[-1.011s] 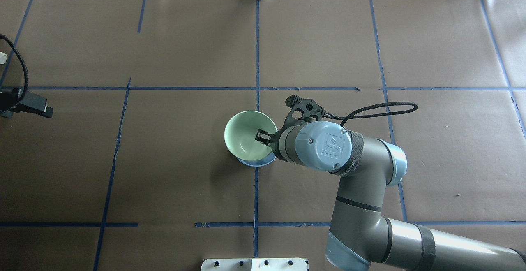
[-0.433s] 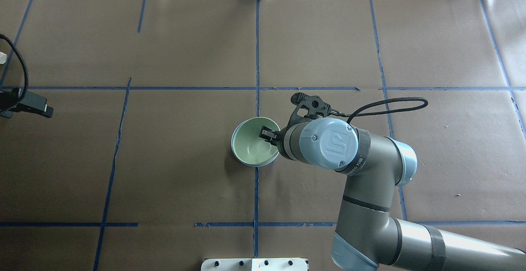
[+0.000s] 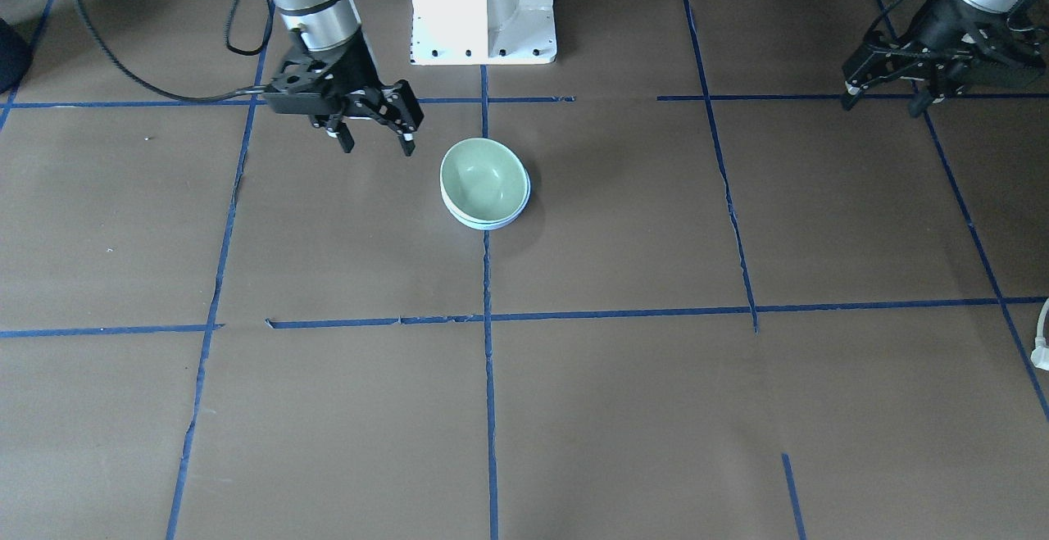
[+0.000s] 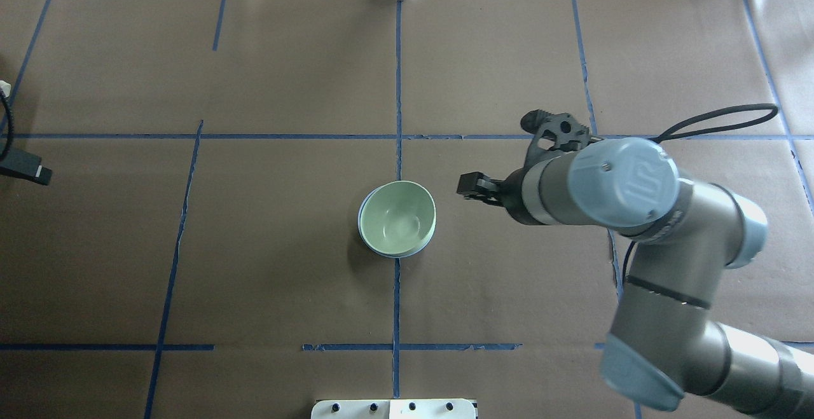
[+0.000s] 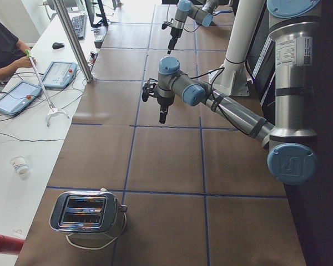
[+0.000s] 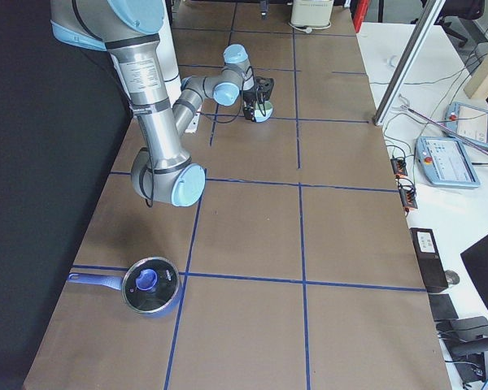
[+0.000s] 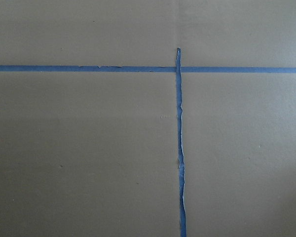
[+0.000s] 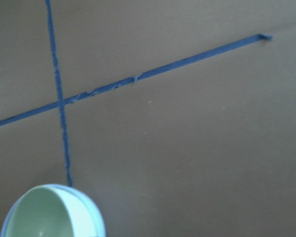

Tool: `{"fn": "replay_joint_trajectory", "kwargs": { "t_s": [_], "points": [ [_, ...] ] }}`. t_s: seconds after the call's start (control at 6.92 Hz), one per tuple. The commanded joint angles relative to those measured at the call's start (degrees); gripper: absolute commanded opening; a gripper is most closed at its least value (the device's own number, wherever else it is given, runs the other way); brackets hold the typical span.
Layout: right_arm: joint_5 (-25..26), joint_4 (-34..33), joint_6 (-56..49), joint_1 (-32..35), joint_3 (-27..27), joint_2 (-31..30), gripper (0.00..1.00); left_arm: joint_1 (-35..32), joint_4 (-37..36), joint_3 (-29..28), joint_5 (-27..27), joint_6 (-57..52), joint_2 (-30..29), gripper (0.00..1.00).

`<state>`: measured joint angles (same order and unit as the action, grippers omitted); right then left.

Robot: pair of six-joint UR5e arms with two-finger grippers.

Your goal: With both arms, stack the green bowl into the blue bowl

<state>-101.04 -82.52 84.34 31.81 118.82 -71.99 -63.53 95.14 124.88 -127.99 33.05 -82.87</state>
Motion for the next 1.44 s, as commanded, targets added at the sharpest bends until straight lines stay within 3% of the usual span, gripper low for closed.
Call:
{"fn": "replay_joint_trajectory", "kwargs": {
  "t_s": [0.0,0.14,0.29,0.43,0.58,0.87,1.3],
  "points": [
    [-17.08,0.16,-20.42,16.97,4.22,-12.16,1.0,-8.06,-2.75,-2.25,-0.15,-18.37,3.84,1.0],
    [-24.83,-0.44,-33.67,26.98,3.09,-16.39,1.0,-14.54,-5.99,-5.31,-0.59,-28.9,4.11,1.0],
    [-31.26,-0.54,-48.68,36.73,-0.22,-20.61,1.0,-21.13,-6.98,-11.44,-5.03,-38.32,3.94,1.0],
    [-34.02,-0.62,-62.14,43.79,-4.78,-23.69,1.0,-25.73,-6.99,-17.07,-7.08,-46.07,3.25,1.0],
    [-34.22,-0.71,-73.59,47.78,-8.05,-26.42,1.0,-26.73,-7.16,-19.47,-6.92,-48.58,3.06,1.0],
    [-34.22,-11.9,-92.42,53.95,-11.76,-26.63,1.0,-26.74,-8.91,-20.81,-7.1,-48.0,2.89,1.0],
    [-34.05,-15.04,-94.71,55.55,-11.51,-26.98,1.0,-26.83,-10.51,-19.58,-9.8,-39.41,2.53,1.0]
  ]
}}
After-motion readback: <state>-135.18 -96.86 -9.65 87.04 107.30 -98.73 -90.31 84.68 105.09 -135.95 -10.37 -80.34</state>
